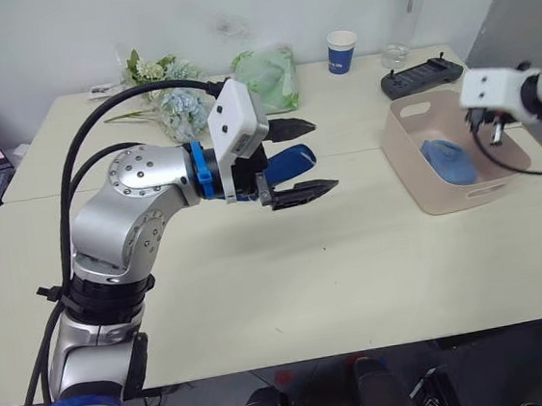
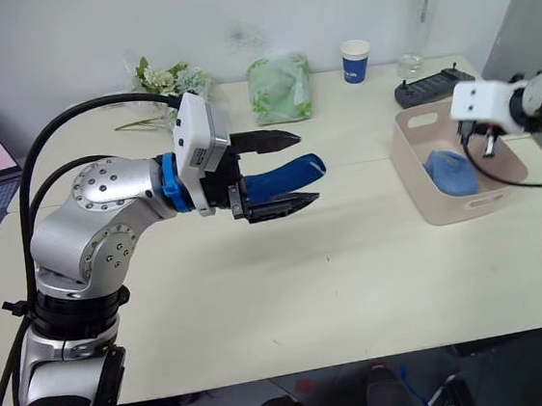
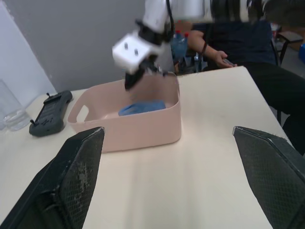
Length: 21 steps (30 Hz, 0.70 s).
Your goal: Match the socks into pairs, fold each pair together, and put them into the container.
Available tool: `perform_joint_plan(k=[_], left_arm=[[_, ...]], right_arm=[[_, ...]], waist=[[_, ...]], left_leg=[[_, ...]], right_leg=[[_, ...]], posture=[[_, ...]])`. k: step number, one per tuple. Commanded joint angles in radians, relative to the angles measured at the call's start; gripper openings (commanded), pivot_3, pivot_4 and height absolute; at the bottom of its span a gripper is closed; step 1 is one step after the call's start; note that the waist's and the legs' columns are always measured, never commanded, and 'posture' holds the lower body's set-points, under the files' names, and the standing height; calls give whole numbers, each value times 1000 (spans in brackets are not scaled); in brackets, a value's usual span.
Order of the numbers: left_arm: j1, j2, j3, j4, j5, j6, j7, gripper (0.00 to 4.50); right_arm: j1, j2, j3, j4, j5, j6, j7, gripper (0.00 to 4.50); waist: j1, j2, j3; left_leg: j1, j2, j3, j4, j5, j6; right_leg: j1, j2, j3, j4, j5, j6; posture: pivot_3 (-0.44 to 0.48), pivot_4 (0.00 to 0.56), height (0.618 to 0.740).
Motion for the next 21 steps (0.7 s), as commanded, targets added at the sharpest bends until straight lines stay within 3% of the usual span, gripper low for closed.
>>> perform_joint_plan(k=[1,2,4,7,10,12,15,21], left_arm=[[39,60,82,1,19,-44,-4,4500],[67,77,109,11,36,-58,18,4500],[128,92,174,34,61,-72,87,4500],[212,83,255,61,104,-110,186,4500],[271,62,295,67,132,-144,259,4500],[377,17,350,60,140,-169,333,4500],[510,-11,352,17,155,-185,355,4500],[726,-211,345,-42,138,-247,471,4500]], right_arm=[[-64,11,-66,-38,45,-24,-81,35],[-63,36,-115,-62,101,-24,-85,35],[3,110,-222,-159,246,14,-60,626],[178,240,-375,-435,459,209,-83,1652],[353,318,-424,-720,538,387,-146,2709],[577,454,-434,-991,605,501,-260,3413],[790,573,-437,-1181,628,540,-373,4466],[1134,644,-349,-1261,509,428,-531,4466]], waist=[[-6,0,0],[-11,0,0],[-21,1,0],[-29,-1,-2],[-11,-1,-3],[4,-1,-5],[10,-1,-6],[33,-2,-7]], left_leg=[[0,0,0,0,0,0],[0,0,1,0,0,0],[0,1,1,0,0,0],[1,3,-1,0,0,-1],[-1,5,-4,2,1,-1],[-3,3,-6,2,1,-1],[-3,3,-6,1,1,-1],[0,0,-5,4,1,-1]], right_leg=[[0,0,0,0,0,0],[-1,0,1,1,0,0],[-1,0,1,2,0,0],[0,1,0,2,0,0],[0,-1,-2,3,0,0],[-1,-3,-3,1,0,0],[-3,-4,-5,1,0,0],[2,-4,-4,0,4,1]], posture=[[0,150,740],[0,150,740],[0,150,740],[0,150,740],[0,150,740],[0,150,740],[0,150,740],[0,150,740]])
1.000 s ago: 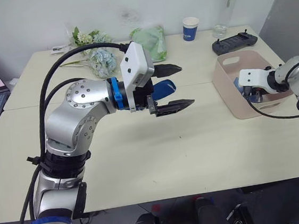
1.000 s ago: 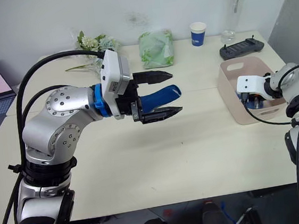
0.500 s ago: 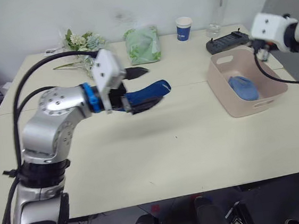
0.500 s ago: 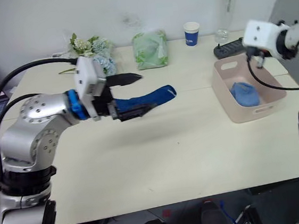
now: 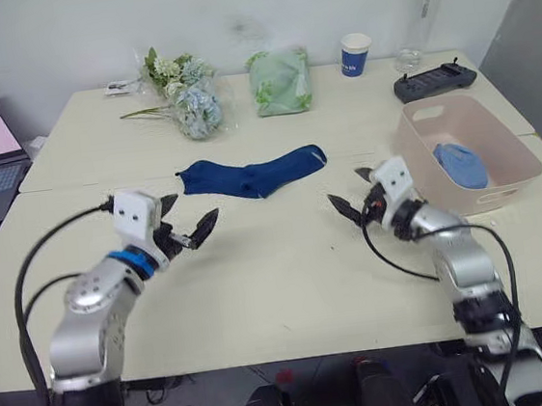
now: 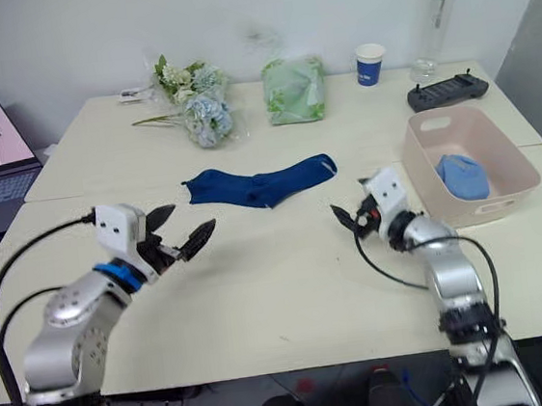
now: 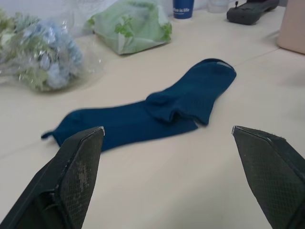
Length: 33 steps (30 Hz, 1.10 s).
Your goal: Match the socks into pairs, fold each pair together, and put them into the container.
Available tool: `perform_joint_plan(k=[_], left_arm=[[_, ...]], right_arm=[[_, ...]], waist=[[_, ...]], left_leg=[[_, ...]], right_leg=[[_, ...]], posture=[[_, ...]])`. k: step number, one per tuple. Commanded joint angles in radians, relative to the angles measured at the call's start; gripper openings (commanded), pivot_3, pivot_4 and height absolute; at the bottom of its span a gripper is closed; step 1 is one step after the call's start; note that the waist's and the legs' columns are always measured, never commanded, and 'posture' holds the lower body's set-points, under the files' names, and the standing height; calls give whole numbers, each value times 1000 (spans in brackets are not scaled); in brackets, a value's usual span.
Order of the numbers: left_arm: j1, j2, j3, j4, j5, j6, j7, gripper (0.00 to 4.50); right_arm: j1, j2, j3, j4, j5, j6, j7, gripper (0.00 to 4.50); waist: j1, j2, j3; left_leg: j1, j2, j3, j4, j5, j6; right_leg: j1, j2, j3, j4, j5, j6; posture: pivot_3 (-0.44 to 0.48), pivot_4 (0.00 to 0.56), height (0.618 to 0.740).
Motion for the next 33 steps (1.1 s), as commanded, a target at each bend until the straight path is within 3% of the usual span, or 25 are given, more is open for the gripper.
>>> perform_joint_plan(k=[1,9,16,21,27,33], left_arm=[[68,-68,-9,-54,-13,-49,40,4500],[285,-112,-65,-65,51,-164,29,4500],[268,-76,-59,-38,54,-179,24,4500],[119,-37,-98,98,151,-231,46,4500],[-321,7,-187,604,322,-419,57,4500],[-586,-20,-245,1028,406,-608,58,4500]], right_arm=[[97,19,29,-93,-14,-41,-46,4466],[214,19,38,-199,-27,-18,-107,4466],[201,-8,42,-184,-25,-13,-104,4466],[133,7,26,-142,8,11,-108,4466],[-2,-9,45,-34,-4,-18,-82,4466],[-23,-13,45,-15,-9,-29,-81,4466]], waist=[[-1,0,0],[-5,0,-2],[2,0,-2],[-1,0,-3],[0,-1,-3],[-14,-2,-4]], left_leg=[[2,0,1,-1,0,0],[3,1,3,-4,0,0],[3,0,3,-3,0,0],[4,0,3,-3,0,0],[3,-1,2,-3,0,0],[2,-2,5,-3,0,0]], right_leg=[[2,1,0,0,0,0],[-1,5,1,0,0,-1],[2,5,1,-1,0,-1],[2,5,0,0,1,-2],[3,5,-1,-1,1,-2],[-2,3,-2,-2,1,-2]], posture=[[0,150,740],[0,150,740],[0,150,740],[0,150,740],[0,150,740],[0,150,740]])
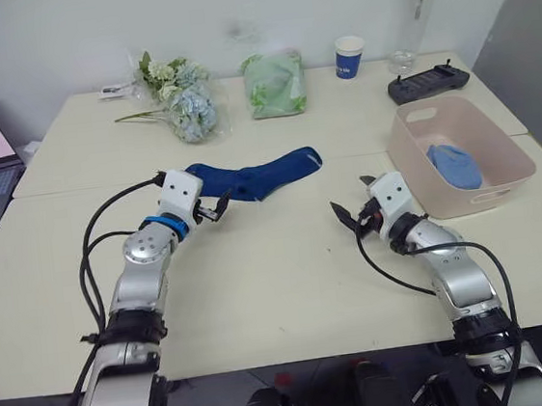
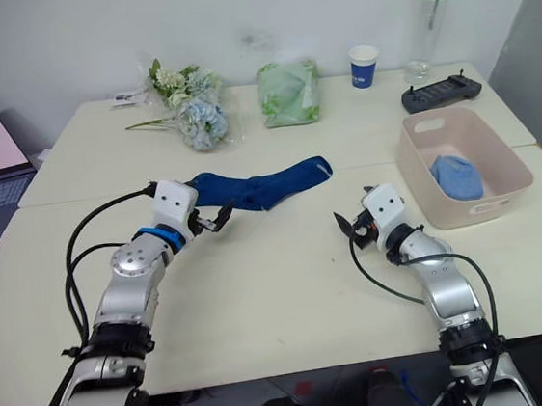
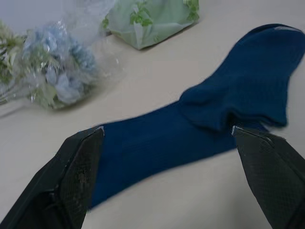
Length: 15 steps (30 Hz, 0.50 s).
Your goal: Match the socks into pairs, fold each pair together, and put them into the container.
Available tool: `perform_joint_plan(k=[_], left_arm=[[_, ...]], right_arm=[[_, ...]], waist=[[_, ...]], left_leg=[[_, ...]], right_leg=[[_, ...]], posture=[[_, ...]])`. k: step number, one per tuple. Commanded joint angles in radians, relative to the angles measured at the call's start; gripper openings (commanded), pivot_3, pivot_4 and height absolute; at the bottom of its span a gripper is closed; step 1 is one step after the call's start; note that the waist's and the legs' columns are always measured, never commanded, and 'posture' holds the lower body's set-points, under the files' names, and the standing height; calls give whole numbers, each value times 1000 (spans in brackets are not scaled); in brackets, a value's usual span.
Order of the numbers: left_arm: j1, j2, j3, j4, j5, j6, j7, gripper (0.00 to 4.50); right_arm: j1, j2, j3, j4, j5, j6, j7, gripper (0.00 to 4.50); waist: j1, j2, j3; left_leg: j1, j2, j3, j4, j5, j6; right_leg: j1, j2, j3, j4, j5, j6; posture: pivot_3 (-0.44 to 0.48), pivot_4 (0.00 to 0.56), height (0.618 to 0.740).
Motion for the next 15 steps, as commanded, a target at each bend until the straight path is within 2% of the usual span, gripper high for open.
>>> perform_joint_plan(k=[1,4,7,15], left_arm=[[-146,-28,-46,244,65,-122,10,4500],[-235,-45,-72,402,100,-180,2,4500],[-286,-58,-83,486,113,-234,-7,4500],[-338,-67,-75,560,116,-307,-37,1945]], right_arm=[[-17,-5,-3,-21,5,-16,-4,4466],[-12,-3,-4,-40,3,-6,-14,4466],[7,-3,-9,-63,1,0,-25,4466],[28,-13,-22,-92,-1,14,-51,4500]], waist=[[0,0,0],[-1,0,0],[-9,0,0],[-13,0,0]], left_leg=[[0,0,0,0,0,0],[-1,0,-1,1,0,0],[-1,0,-1,1,0,0],[-1,0,-1,1,0,0]], right_leg=[[-1,0,-1,0,0,0],[-1,0,-1,3,0,0],[-1,0,-1,2,0,0],[-1,0,-1,3,0,0]], posture=[[0,150,740],[0,150,740],[0,150,740],[0,150,740]])
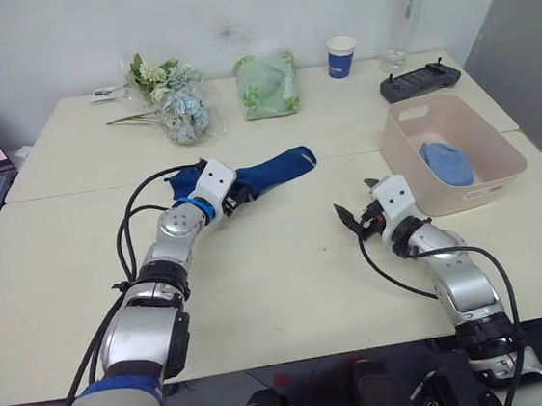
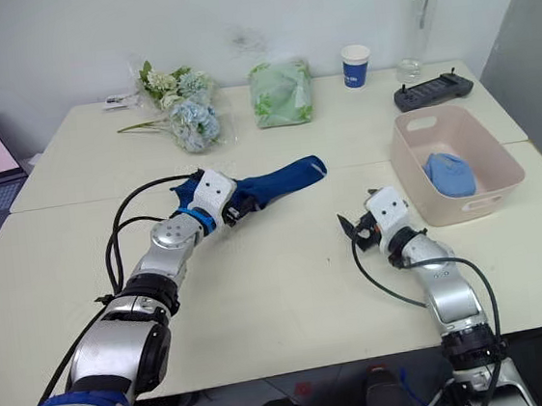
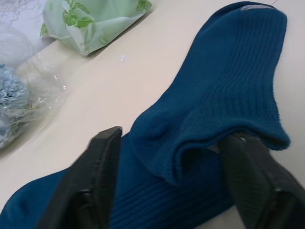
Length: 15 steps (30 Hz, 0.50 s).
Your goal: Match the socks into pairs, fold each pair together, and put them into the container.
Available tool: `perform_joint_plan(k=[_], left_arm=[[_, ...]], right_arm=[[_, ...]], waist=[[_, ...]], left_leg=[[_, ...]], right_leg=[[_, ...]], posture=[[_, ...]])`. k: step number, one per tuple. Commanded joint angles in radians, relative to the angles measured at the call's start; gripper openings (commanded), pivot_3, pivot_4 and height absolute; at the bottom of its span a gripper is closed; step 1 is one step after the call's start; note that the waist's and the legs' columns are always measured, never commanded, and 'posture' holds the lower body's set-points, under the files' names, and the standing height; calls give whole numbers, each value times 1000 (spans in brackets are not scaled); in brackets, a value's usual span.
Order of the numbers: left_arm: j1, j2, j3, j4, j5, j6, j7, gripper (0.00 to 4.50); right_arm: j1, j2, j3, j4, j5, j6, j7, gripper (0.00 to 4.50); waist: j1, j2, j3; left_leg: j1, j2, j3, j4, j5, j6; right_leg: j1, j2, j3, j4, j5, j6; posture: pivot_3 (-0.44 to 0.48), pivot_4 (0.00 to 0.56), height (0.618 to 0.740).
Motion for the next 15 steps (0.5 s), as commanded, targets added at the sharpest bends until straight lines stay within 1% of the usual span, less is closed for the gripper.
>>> perform_joint_plan(k=[1,6,9,11,13,15], left_arm=[[-31,5,8,-3,-3,-51,-22,1632],[-35,6,-1,-13,3,-73,-53,12],[-24,5,5,-38,-5,-89,-60,12],[0,1,0,-101,-11,-110,-80,12],[64,-12,-10,-248,-39,-102,-134,12],[149,-14,-25,-415,-63,-58,-184,12]], right_arm=[[-1,-12,-19,-54,2,-6,-13,4500],[-5,-12,-15,-49,6,-9,-13,4500],[-18,-11,-13,-33,8,-12,-10,4500],[-32,-11,-14,-21,13,-12,-3,4500],[-41,-16,-15,-12,15,-15,5,4500],[-44,-21,-18,-7,17,-17,11,4500]], waist=[[0,0,0],[-2,0,0],[-2,0,0],[-2,0,0],[-2,0,0],[-3,0,0]], left_leg=[[0,0,0,0,0,0],[0,0,0,0,0,0],[0,0,0,0,0,0],[0,0,0,0,0,0],[0,0,0,0,0,0],[0,1,0,0,0,0]], right_leg=[[0,0,0,0,0,0],[0,0,0,0,0,0],[0,0,0,0,0,0],[0,0,0,0,0,0],[0,0,0,0,0,0],[0,0,1,0,0,0]], posture=[[0,150,740],[0,150,740],[0,150,740],[0,150,740],[0,150,740],[0,150,740]])
